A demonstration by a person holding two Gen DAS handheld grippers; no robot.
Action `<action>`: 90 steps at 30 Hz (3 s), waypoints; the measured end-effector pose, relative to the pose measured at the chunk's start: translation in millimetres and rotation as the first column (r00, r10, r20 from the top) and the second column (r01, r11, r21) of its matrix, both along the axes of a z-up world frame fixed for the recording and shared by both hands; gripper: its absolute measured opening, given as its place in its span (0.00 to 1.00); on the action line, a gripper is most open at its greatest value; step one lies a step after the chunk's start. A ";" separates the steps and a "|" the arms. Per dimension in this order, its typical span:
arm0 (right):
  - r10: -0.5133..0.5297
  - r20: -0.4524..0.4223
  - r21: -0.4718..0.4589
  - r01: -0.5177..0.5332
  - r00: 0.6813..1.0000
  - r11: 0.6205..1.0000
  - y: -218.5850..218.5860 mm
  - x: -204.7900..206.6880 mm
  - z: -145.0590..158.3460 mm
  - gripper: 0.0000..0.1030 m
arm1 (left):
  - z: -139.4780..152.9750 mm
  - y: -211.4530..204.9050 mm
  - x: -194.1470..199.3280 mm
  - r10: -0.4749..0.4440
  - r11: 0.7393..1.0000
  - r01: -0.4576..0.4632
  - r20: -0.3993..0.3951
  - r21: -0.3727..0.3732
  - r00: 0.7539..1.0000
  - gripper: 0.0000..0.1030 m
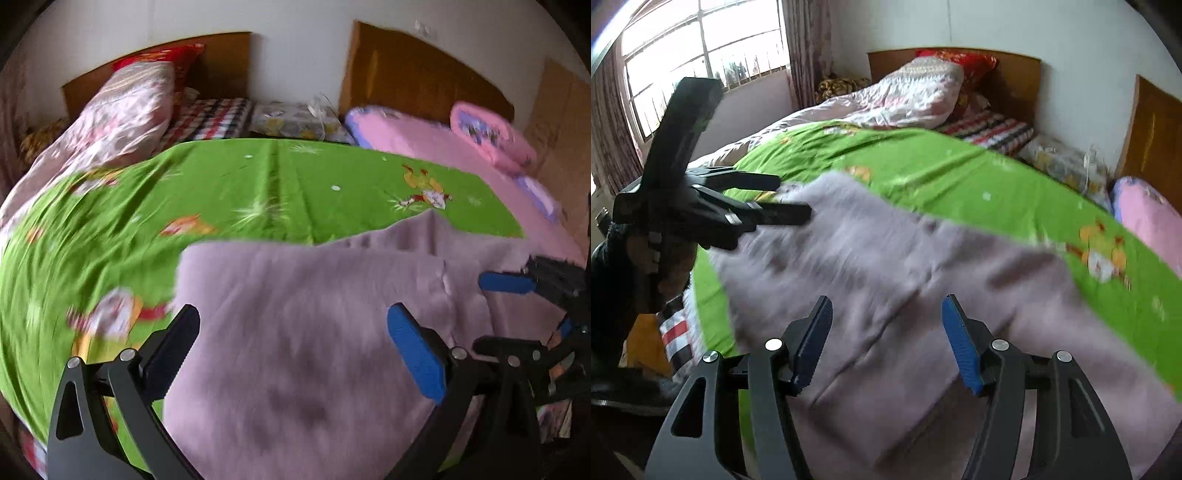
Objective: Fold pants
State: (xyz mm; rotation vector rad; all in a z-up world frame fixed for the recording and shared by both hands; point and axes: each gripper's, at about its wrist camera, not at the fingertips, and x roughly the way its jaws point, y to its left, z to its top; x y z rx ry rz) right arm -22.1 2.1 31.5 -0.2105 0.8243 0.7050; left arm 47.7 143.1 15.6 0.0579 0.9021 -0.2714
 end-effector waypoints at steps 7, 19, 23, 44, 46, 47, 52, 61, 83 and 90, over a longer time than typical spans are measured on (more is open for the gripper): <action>-0.001 -0.093 0.040 0.005 0.996 0.999 -18.7 22.4 -34.2 0.65 | -43.8 -13.2 23.0 0.013 0.995 -0.010 -0.033 0.103 0.999 0.99; -0.068 -0.054 -0.065 0.064 0.996 0.996 -11.0 -24.6 -21.9 0.76 | -42.3 -11.0 19.9 0.023 0.995 -0.022 -0.007 0.094 1.000 0.99; -0.125 -0.101 -0.079 0.117 0.987 0.990 -15.3 -17.1 -45.3 0.84 | -42.7 -9.4 18.2 0.025 0.995 -0.024 -0.004 0.096 1.000 0.99; -0.749 -0.040 0.209 0.739 0.661 0.641 -269.5 -166.0 12.8 0.85 | -37.9 -7.6 -4.0 0.205 0.960 -0.212 0.055 0.184 0.977 0.99; -0.801 -0.151 0.271 0.803 0.579 0.530 -311.2 -190.4 1.2 0.86 | -37.1 -3.1 -7.0 0.265 0.948 -0.267 0.035 0.175 0.963 0.99; -0.810 -0.211 0.300 0.825 0.547 0.479 -329.0 -201.5 -7.8 0.86 | -36.3 -3.2 -8.6 0.292 0.938 -0.293 0.032 0.184 0.956 0.99; -0.768 -0.381 0.346 0.849 0.515 0.398 -354.1 -203.8 -37.8 0.86 | -10.7 -43.7 -27.9 0.286 0.935 -0.299 0.097 0.189 0.953 0.98; -0.679 -0.509 0.345 0.847 0.530 0.403 -342.1 -169.9 -63.9 0.88 | -28.9 -133.1 -26.3 -0.066 0.989 0.063 0.021 0.137 0.998 0.98; -0.677 -0.519 0.385 0.849 0.523 0.361 -339.1 -148.2 -66.4 0.39 | -49.4 -122.6 -26.4 -0.072 0.996 0.072 0.016 0.051 0.997 0.99; -0.629 -0.549 0.596 0.785 0.550 0.167 -346.2 -160.6 -73.0 0.35 | -48.3 -122.9 -26.6 -0.072 0.996 0.071 0.017 0.055 0.997 0.99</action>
